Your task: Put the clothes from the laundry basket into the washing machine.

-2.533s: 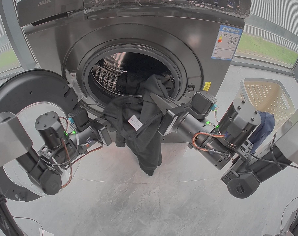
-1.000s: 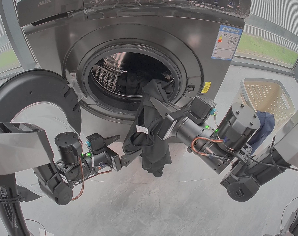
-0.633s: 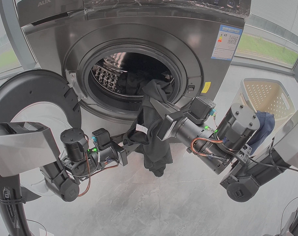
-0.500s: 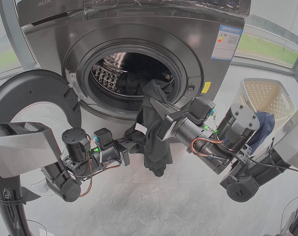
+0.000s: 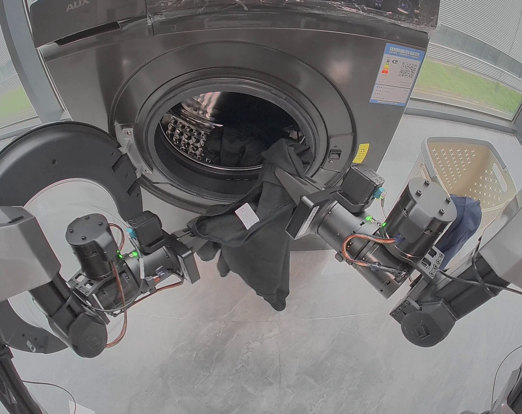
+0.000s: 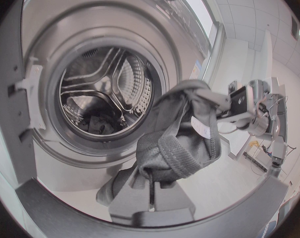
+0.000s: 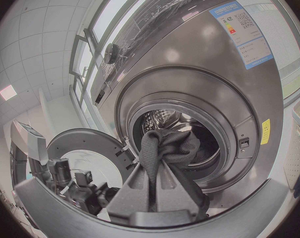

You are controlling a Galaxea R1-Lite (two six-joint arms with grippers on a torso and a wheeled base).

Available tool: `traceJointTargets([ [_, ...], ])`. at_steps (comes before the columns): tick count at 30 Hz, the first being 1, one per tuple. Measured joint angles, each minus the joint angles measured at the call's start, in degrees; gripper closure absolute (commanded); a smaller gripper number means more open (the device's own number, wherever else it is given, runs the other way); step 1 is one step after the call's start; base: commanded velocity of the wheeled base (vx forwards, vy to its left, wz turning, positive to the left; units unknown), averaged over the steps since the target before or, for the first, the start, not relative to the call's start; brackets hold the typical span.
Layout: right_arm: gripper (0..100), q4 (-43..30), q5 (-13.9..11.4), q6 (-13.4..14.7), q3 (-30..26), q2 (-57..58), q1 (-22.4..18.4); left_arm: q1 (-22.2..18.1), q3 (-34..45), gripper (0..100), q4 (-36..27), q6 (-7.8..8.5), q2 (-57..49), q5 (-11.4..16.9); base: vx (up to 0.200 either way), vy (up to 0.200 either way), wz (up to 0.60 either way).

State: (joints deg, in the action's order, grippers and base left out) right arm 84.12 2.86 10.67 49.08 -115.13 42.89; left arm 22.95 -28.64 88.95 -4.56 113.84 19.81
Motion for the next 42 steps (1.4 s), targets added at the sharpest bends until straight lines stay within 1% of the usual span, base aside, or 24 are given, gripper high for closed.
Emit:
traceJointTargets([
  [5, 100, -0.26, 0.3, 0.02, -0.49, 0.02, -0.69, -1.66, 2.79, 100, -0.05, -0.44, -5.29, -0.51, 0.0, 0.0, 0.0],
  [11, 100, -0.3, 0.37, -0.07, -1.89, 0.07, -1.16, -2.78, 3.3, 100, -0.05, -0.56, -8.48, -0.4, 0.0, 0.0, 0.0],
  [12, 0, -0.3, 0.37, -0.11, -2.12, 0.07, -1.16, -2.86, 3.15, 100, -0.02, -0.61, -8.87, -0.38, 0.0, 0.0, 0.0],
  [16, 0, -0.23, 0.39, -0.02, -2.97, 0.09, -0.91, -2.82, 2.62, 100, -0.06, -0.74, -9.92, -0.33, 0.0, 0.0, 0.0],
  [20, 0, -0.52, 0.35, -0.02, -5.06, 0.11, -0.91, -2.71, 1.77, 100, -0.06, -0.83, -10.62, -0.38, 0.0, 0.0, 0.0],
  [26, 0, -0.9, 0.06, -0.3, -11.81, 0.05, -1.13, -2.6, 0.26, 100, -0.09, -0.99, -11.54, -0.46, 0.0, 0.0, 0.0],
  [30, 0, -0.83, -0.3, -0.44, -15.68, -0.8, -1.19, -2.23, -0.5, 100, -0.05, -1.57, -12.3, -0.46, 0.0, 0.0, 0.0],
  [35, 0, -0.33, -0.55, -0.57, -15.81, -2.97, -0.94, -1.73, -0.9, 100, -0.02, -1.79, -13.07, -0.46, 0.0, 0.0, 0.0],
  [42, 0, -0.06, -0.6, -0.57, -12.2, -6.45, 0.3, -1.54, -1.54, 100, -0.02, -1.79, -13.75, -0.55, 0.0, 0.0, 0.0],
])
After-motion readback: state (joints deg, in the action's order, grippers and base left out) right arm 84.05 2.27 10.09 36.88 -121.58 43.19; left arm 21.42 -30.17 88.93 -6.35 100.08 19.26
